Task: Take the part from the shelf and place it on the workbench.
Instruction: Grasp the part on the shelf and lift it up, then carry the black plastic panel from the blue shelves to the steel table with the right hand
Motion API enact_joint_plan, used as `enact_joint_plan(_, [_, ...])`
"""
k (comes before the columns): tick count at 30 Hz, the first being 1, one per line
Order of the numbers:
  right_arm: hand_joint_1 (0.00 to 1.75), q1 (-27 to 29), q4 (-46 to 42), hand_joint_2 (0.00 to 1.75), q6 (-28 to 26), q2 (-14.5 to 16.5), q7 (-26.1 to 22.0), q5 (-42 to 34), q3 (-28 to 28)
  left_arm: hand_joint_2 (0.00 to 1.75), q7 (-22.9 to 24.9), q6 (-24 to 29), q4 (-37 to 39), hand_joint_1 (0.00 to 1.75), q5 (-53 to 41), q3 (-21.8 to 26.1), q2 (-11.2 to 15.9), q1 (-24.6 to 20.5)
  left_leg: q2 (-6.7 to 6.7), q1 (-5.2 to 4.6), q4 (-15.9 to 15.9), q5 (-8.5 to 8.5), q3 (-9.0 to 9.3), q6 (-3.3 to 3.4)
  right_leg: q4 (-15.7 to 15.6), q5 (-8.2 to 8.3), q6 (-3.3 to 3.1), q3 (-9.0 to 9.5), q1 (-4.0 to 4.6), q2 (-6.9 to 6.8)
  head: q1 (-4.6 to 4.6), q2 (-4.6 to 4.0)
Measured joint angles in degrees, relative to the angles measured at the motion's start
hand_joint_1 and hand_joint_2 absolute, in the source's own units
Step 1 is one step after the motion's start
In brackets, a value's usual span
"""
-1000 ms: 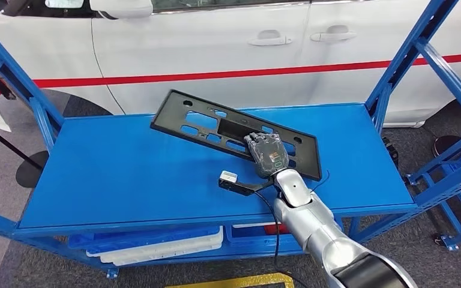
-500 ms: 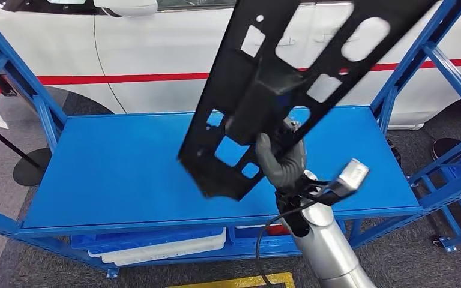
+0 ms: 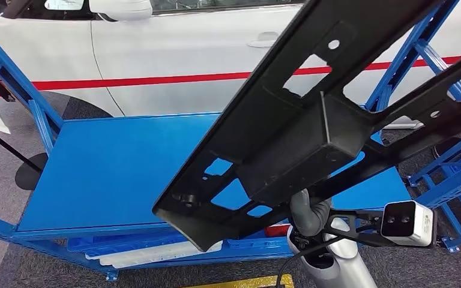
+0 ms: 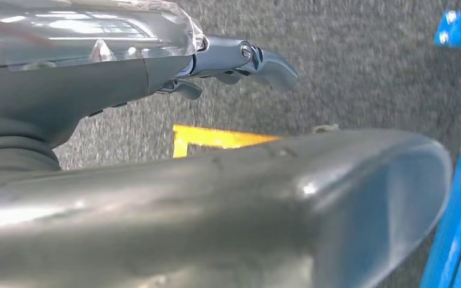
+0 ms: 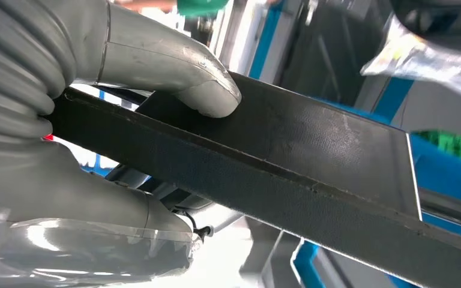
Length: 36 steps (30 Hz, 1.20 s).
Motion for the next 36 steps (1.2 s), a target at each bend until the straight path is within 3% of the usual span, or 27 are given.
enact_joint_plan(2, [1.69,0.0,-0.8,1.75,1.4,0.0,1.4,-1.7,1.0,0.00,0.1,-0.2,0.0,0.00,-0.5,0.0,0.1,-0.1,0.03,0.13,4.0,-2.59,-1.70,-0.51,-0.3,0.21,-0.64,0.16,-0.16,-0.19,-0.01,0.00])
enact_joint_plan(4, [1.69,0.0,-1.1,1.75,2.1,-0.1,2.2,-3.5,2.4,0.00,0.6,-0.1,0.0,0.00,-1.1,0.0,0.2,-0.3,0.03,0.14,11.8,-6.50,-5.22,-0.87,-0.3,0.29,-0.98,0.09,-0.02,-0.33,-0.01,0.00])
enact_joint_plan(5, [1.69,0.0,-1.1,1.75,2.3,-0.2,2.4,-4.4,3.1,0.00,1.0,-0.1,0.0,0.00,-1.4,0.0,0.3,-0.3,0.03,0.14,15.0,-7.71,-6.65,-0.95,-0.2,0.34,-1.05,0.04,0.08,-0.36,-0.01,0.00])
enact_joint_plan(6, [1.69,-0.1,-1.1,1.75,2.4,-0.5,2.2,-5.2,4.0,0.00,1.3,0.0,0.0,0.00,-1.6,0.0,0.3,-0.4,0.03,0.13,16.2,-7.74,-7.10,-0.93,-0.2,0.36,-1.08,0.00,0.16,-0.36,-0.01,0.00])
enact_joint_plan(7, [1.69,-0.2,-1.1,1.75,2.5,-0.8,1.7,-5.6,4.8,0.00,1.6,0.0,0.0,0.00,-1.8,0.0,0.4,-0.4,0.03,0.13,14.9,-6.61,-6.32,-0.79,-0.1,0.37,-1.08,-0.01,0.24,-0.34,-0.01,0.00])
enact_joint_plan(9, [1.69,-0.3,-1.0,1.75,2.2,-1.5,-0.3,-4.9,6.5,0.00,2.0,0.1,0.0,0.00,-2.3,0.0,0.7,-0.6,0.03,0.05,7.0,-2.87,-2.26,-0.18,0.0,0.37,-1.03,0.02,0.37,-0.31,-0.01,0.00])
enact_joint_plan(11, [1.69,-0.3,-1.0,1.75,1.1,-2.1,-2.4,-2.9,7.6,0.00,2.2,0.3,0.0,0.00,-2.6,-0.1,1.2,-0.8,0.02,-0.26,0.8,-0.70,0.88,0.46,0.1,0.52,-0.67,-0.12,0.55,-0.29,-0.01,0.00])
enact_joint_plan(15, [1.69,-0.1,-1.0,1.75,-0.9,-3.6,-4.7,-1.3,8.9,0.00,2.9,1.1,0.0,0.00,-2.8,-0.1,2.0,-0.9,0.08,-0.47,-0.9,0.52,0.95,1.56,0.2,0.89,0.67,-0.66,0.59,-0.23,0.00,0.00])
enact_joint_plan(17, [1.69,0.0,-0.9,1.75,-1.3,-4.4,-5.2,-1.1,9.1,0.00,3.2,1.2,0.0,0.00,-3.0,-0.1,2.2,-0.9,0.31,-0.21,-1.4,1.42,0.40,2.31,2.8,-1.72,1.30,-1.81,0.50,-0.17,0.01,0.00])
enact_joint_plan(20, [1.69,0.4,-0.6,1.75,-1.1,-5.2,-5.5,-0.5,9.3,0.00,3.4,0.9,0.0,0.00,-3.0,-0.1,2.5,-1.0,0.48,-0.33,-1.4,2.48,-1.17,2.85,13.5,-8.69,2.01,-5.54,-0.03,-0.19,0.01,0.00])
enact_joint_plan(21, [1.69,0.5,-0.5,1.75,-1.0,-5.3,-5.5,0.0,9.4,0.00,3.3,0.8,0.0,0.00,-3.0,0.0,2.5,-0.9,0.48,-0.36,-1.3,2.84,-1.73,2.83,15.8,-9.60,2.20,-6.00,-0.17,-0.19,0.01,0.00])
enact_joint_plan(22, [1.69,0.6,-0.3,1.75,-0.9,-5.3,-5.6,0.5,9.5,0.00,3.3,0.7,0.0,0.00,-3.1,0.0,2.6,-0.9,0.49,-0.37,-1.2,3.18,-2.25,2.75,16.0,-9.35,2.33,-5.40,-0.30,-0.20,0.01,0.00])
enact_joint_plan(23, [1.69,0.7,-0.3,1.75,-0.8,-5.3,-5.6,1.0,9.6,0.00,3.3,0.6,0.0,0.00,-3.2,0.0,2.6,-0.9,0.48,-0.37,-1.1,3.49,-2.75,2.62,13.9,-8.17,2.39,-3.59,-0.43,-0.22,0.01,0.00])
enact_joint_plan(26, [1.69,1.4,-0.2,1.75,0.3,-5.3,-5.6,3.1,9.2,0.00,3.6,0.4,0.0,0.00,-3.8,-0.1,2.6,-0.9,0.39,-0.38,-0.5,4.22,-3.75,1.94,2.1,-4.77,2.02,4.24,-0.47,-0.23,0.01,0.00])
enact_joint_plan(27, [1.69,1.8,-0.3,1.75,0.8,-5.2,-5.7,3.8,8.8,0.00,3.7,0.4,0.0,0.00,-3.9,-0.1,2.6,-0.9,0.36,-0.39,-0.4,4.46,-3.84,1.59,0.1,-4.47,1.78,5.45,-0.31,-0.21,0.01,0.00])
enact_joint_plan(30, [1.69,2.8,-0.4,1.75,2.0,-4.9,-5.7,5.1,7.6,0.00,4.2,0.2,0.0,0.00,-4.0,-0.1,2.5,-0.8,0.32,-0.33,-0.4,5.27,-4.00,0.49,-0.6,-3.65,0.78,5.10,-0.07,-0.20,0.00,0.00])
enact_joint_plan(31, [1.69,3.1,-0.4,1.75,2.7,-4.6,-5.8,5.6,7.0,0.00,4.5,0.3,0.0,0.00,-4.0,-0.1,2.5,-0.8,0.31,-0.27,0.0,4.77,-4.37,0.19,-0.7,-3.18,0.33,4.72,-0.18,-0.29,0.00,0.00])
enact_joint_plan(32, [1.69,3.7,-0.4,1.75,3.6,-4.2,-5.8,6.2,6.2,0.00,4.9,0.4,0.0,0.00,-4.0,-0.1,2.6,-0.7,0.30,-0.20,1.3,3.22,-4.97,-0.06,-0.9,-2.59,-0.14,4.24,-0.31,-0.40,0.00,0.00])
enact_joint_plan(35, [1.69,5.9,-0.4,1.75,7.3,-2.8,-5.8,8.0,3.8,0.00,6.2,1.5,0.1,0.00,-3.7,-0.1,2.5,-0.4,0.29,-0.05,11.0,-4.62,-7.93,-0.63,-0.9,-0.92,-0.83,2.19,-0.28,-0.60,-0.01,0.00])
enact_joint_plan(36, [1.69,6.7,-0.3,1.75,8.8,-2.4,-5.8,8.5,3.1,0.00,6.5,2.0,0.1,0.00,-3.5,-0.1,2.5,-0.3,0.29,-0.04,14.2,-6.09,-8.47,-0.77,-0.8,-0.42,-0.80,1.42,-0.23,-0.63,-0.01,0.00])
